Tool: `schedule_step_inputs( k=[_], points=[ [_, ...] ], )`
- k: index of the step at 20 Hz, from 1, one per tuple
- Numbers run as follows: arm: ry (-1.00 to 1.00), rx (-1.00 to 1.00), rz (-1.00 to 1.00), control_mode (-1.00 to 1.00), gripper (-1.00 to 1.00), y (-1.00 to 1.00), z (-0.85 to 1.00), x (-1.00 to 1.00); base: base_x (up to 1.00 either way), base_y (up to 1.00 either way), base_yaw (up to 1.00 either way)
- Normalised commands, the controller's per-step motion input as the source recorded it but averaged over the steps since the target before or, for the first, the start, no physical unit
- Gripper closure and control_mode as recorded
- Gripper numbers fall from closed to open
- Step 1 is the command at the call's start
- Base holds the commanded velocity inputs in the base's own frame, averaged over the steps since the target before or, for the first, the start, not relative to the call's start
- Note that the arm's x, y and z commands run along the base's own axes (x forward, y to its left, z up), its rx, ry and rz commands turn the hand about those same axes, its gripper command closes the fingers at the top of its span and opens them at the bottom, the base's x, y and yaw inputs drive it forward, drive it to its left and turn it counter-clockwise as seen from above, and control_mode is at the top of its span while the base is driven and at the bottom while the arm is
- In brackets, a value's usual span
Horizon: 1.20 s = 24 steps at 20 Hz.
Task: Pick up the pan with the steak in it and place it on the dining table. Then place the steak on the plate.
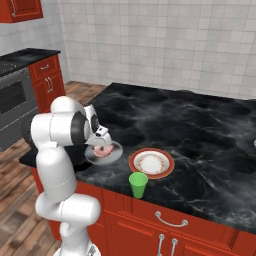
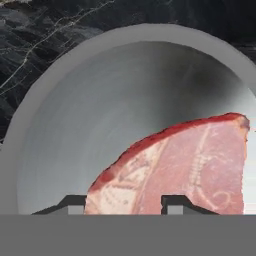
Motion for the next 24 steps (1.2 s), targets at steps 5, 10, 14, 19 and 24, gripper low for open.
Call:
schedule_step_inputs(
  k=[5, 10, 14, 19, 24],
  points=[
    [-0.01, 0.07, -0.07, -1.00, 1.00, -0.22, 0.48, 0.00, 0.00, 0.00, 0.00],
    [0.00, 0.01, -0.13, -1.00, 1.00, -0.27, 0.46, 0.00, 0.00, 0.00, 0.00],
    [0.00, 0.00, -0.15, -1.00, 1.00, -0.38, 0.37, 0.02, 0.00, 0.00, 0.00],
    [0.00, 0.00, -0.13, -1.00, 1.00, -0.69, 0.08, 0.00, 0.00, 0.00, 0.00],
    [0.00, 0.01, -0.12, -1.00, 1.00, -0.90, 0.00, -0.01, 0.00, 0.00, 0.00]
  ],
)
